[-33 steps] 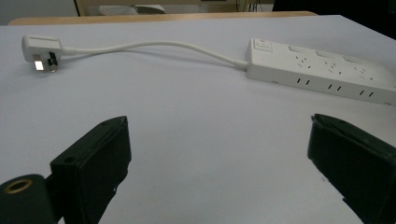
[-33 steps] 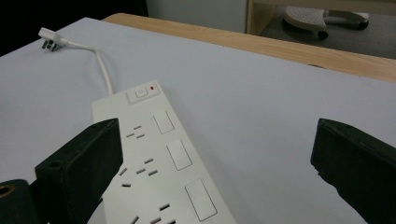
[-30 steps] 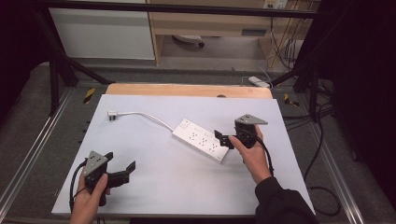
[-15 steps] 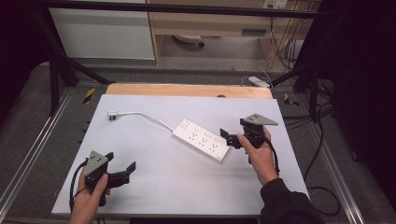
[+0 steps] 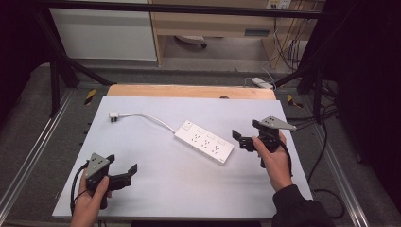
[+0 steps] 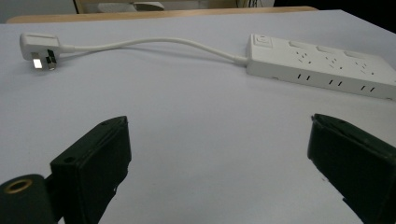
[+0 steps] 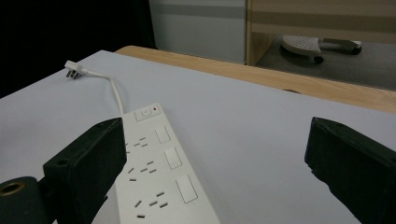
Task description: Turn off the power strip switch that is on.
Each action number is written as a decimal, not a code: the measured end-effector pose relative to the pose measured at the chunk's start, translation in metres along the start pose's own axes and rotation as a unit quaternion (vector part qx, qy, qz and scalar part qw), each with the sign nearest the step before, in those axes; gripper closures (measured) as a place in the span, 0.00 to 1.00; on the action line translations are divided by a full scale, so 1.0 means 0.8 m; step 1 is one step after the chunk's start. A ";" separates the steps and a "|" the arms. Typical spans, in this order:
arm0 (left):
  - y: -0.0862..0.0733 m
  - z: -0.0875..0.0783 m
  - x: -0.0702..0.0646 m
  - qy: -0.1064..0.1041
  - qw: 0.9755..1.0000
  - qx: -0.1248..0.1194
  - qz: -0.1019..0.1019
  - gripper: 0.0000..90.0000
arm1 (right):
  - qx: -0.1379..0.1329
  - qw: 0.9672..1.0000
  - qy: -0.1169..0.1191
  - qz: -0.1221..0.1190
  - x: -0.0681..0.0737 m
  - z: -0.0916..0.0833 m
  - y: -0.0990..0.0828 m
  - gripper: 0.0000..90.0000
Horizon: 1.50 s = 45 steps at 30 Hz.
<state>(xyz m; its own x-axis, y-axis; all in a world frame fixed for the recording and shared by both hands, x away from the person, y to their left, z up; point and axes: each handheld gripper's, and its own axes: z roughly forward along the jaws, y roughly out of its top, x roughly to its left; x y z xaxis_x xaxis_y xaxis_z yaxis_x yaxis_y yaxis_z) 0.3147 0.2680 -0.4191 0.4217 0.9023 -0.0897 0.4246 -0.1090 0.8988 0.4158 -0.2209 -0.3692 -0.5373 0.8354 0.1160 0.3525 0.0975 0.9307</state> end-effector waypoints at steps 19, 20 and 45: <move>0.000 0.001 0.000 0.001 1.000 0.002 0.001 0.07 | -0.031 0.999 -0.019 0.019 -0.025 -0.034 -0.005 0.06; 0.000 0.001 0.000 0.001 1.000 0.002 0.001 0.07 | -0.032 0.999 -0.021 0.019 -0.026 -0.036 -0.005 0.06; 0.000 0.000 0.000 0.002 1.000 0.003 0.002 0.07 | -0.034 0.999 -0.028 0.016 -0.034 -0.058 -0.008 0.08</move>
<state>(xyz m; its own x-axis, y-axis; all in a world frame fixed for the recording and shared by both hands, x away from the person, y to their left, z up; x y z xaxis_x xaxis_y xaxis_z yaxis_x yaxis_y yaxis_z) 0.3148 0.2679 -0.4195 0.4213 0.9030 -0.0841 0.4268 -0.1156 0.8969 0.3922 -0.2692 -0.3619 -0.4823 0.8665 0.1285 0.3148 0.0345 0.9485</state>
